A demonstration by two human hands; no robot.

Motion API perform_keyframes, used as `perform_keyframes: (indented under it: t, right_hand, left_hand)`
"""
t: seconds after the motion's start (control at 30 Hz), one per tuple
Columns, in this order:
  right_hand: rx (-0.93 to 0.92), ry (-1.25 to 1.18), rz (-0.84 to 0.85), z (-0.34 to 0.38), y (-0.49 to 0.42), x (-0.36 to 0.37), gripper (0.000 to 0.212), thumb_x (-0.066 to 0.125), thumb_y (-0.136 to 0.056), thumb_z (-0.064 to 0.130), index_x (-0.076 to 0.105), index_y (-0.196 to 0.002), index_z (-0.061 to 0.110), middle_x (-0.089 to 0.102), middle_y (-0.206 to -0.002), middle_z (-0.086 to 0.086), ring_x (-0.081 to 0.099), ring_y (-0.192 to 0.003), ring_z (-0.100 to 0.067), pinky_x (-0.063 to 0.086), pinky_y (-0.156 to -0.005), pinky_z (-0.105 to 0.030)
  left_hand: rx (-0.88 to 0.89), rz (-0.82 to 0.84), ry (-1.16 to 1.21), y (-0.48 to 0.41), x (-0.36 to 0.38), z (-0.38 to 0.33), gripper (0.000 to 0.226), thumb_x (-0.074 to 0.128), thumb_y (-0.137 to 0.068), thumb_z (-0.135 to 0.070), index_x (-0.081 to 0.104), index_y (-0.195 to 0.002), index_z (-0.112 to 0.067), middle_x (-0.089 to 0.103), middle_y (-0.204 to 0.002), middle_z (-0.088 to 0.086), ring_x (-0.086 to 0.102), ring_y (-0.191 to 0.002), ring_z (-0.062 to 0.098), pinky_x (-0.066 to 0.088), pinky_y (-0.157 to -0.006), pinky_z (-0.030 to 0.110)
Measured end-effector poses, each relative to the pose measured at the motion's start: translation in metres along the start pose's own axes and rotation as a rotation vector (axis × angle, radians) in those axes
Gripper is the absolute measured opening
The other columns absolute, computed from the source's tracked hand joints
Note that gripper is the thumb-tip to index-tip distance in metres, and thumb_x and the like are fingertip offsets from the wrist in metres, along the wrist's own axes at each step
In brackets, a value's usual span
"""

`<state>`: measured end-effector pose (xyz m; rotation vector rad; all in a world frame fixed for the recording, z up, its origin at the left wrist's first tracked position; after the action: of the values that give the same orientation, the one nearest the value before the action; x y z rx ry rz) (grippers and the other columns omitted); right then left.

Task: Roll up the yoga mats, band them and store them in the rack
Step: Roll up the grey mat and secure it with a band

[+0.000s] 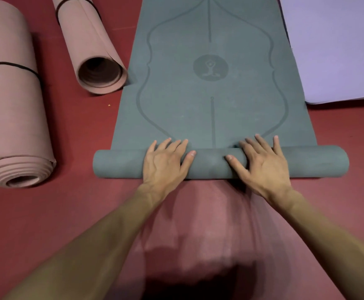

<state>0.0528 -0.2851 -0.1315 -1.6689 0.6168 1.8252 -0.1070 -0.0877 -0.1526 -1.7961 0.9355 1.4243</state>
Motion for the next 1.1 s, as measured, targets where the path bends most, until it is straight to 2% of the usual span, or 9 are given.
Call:
perform_keyframes:
  t: [0.17, 0.3, 0.4, 0.5, 0.63, 0.73, 0.8, 0.87, 1.1]
  right_hand:
    - [0.011, 0.07, -0.03, -0.001, -0.011, 0.007, 0.073, 0.03, -0.096, 0.076, 0.073, -0.106, 0.017, 0.075, -0.108, -0.005, 0.065, -0.117, -0.028, 0.033, -0.115, -0.052]
    - [0.049, 0.087, 0.021, 0.0, -0.035, 0.009, 0.076, 0.024, -0.094, 0.076, 0.075, -0.094, 0.02, 0.077, -0.101, -0.004, 0.068, -0.111, -0.025, 0.037, -0.113, -0.052]
    - [0.032, 0.03, -0.055, -0.001, -0.03, 0.009, 0.069, 0.03, -0.097, 0.07, 0.072, -0.117, 0.018, 0.072, -0.128, -0.005, 0.059, -0.131, -0.026, 0.029, -0.12, -0.057]
    - [-0.121, 0.001, -0.128, 0.003, -0.004, 0.008, 0.072, 0.04, -0.098, 0.066, 0.059, -0.142, 0.012, 0.054, -0.154, -0.009, 0.043, -0.148, -0.029, 0.016, -0.126, -0.061]
    - [-0.107, 0.023, -0.096, 0.01, -0.003, 0.013, 0.077, 0.034, -0.099, 0.069, 0.056, -0.147, 0.013, 0.053, -0.155, -0.008, 0.04, -0.15, -0.028, 0.018, -0.127, -0.056]
    - [-0.043, 0.029, -0.038, 0.01, -0.021, 0.013, 0.078, 0.027, -0.099, 0.072, 0.059, -0.145, 0.017, 0.057, -0.152, -0.005, 0.041, -0.149, -0.026, 0.017, -0.127, -0.053]
    - [-0.034, 0.04, -0.029, 0.009, -0.027, 0.015, 0.078, 0.026, -0.099, 0.072, 0.059, -0.145, 0.018, 0.057, -0.151, -0.004, 0.041, -0.149, -0.026, 0.017, -0.127, -0.052]
    - [-0.032, 0.066, -0.039, 0.011, -0.025, 0.017, 0.079, 0.025, -0.099, 0.071, 0.058, -0.146, 0.017, 0.057, -0.152, -0.005, 0.04, -0.149, -0.027, 0.017, -0.127, -0.053]
    - [-0.027, 0.096, -0.079, 0.027, -0.023, 0.012, 0.076, 0.03, -0.101, 0.064, 0.048, -0.154, 0.013, 0.04, -0.164, -0.011, 0.026, -0.157, -0.031, 0.007, -0.126, -0.061]
  left_hand:
    - [-0.024, 0.023, 0.014, -0.011, 0.001, 0.002, 0.067, 0.023, -0.099, -0.06, 0.07, -0.133, -0.026, 0.072, -0.13, -0.004, 0.06, -0.132, 0.021, 0.039, -0.112, 0.045]
    - [-0.038, 0.097, -0.005, -0.034, -0.006, 0.002, 0.078, 0.013, -0.093, -0.066, 0.075, -0.123, -0.03, 0.076, -0.119, -0.002, 0.065, -0.122, 0.021, 0.046, -0.098, 0.039]
    - [-0.029, 0.078, 0.008, -0.034, -0.002, 0.004, 0.076, 0.013, -0.094, -0.066, 0.072, -0.128, -0.032, 0.069, -0.136, -0.002, 0.056, -0.135, 0.02, 0.045, -0.105, 0.04]
    - [-0.003, 0.08, 0.013, -0.036, 0.0, 0.007, 0.074, 0.014, -0.095, -0.064, 0.065, -0.14, -0.035, 0.049, -0.159, 0.001, 0.038, -0.151, 0.021, 0.034, -0.118, 0.043]
    - [0.027, 0.137, -0.015, -0.05, -0.002, 0.007, 0.074, 0.013, -0.097, -0.061, 0.053, -0.151, -0.031, 0.04, -0.164, 0.005, 0.028, -0.156, 0.022, 0.02, -0.126, 0.05]
    - [-0.043, -0.095, -0.09, -0.04, -0.007, 0.003, 0.071, 0.025, -0.102, -0.058, 0.05, -0.153, -0.016, 0.044, -0.161, 0.013, 0.034, -0.153, 0.028, 0.012, -0.126, 0.057]
    - [-0.07, -0.179, -0.101, -0.024, -0.005, -0.001, 0.069, 0.028, -0.104, -0.056, 0.041, -0.159, -0.016, 0.037, -0.166, 0.011, 0.028, -0.156, 0.028, 0.005, -0.127, 0.059]
    - [-0.074, -0.165, -0.093, -0.012, -0.001, -0.005, 0.068, 0.028, -0.104, -0.056, 0.04, -0.16, -0.018, 0.037, -0.166, 0.008, 0.027, -0.157, 0.027, 0.007, -0.127, 0.061]
    - [-0.108, -0.103, -0.105, -0.037, 0.007, 0.001, 0.063, 0.028, -0.101, -0.056, 0.06, -0.146, -0.025, 0.058, -0.151, 0.004, 0.045, -0.147, 0.027, 0.021, -0.124, 0.059]
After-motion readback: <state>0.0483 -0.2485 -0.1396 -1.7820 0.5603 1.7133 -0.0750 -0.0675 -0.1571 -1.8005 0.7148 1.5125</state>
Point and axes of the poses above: each hand's wrist, its own y-axis away from the middle knuckle, its own x-axis out of the palm, z = x × y, the point moved 2 cm from there along -y, towards the middle knuckle
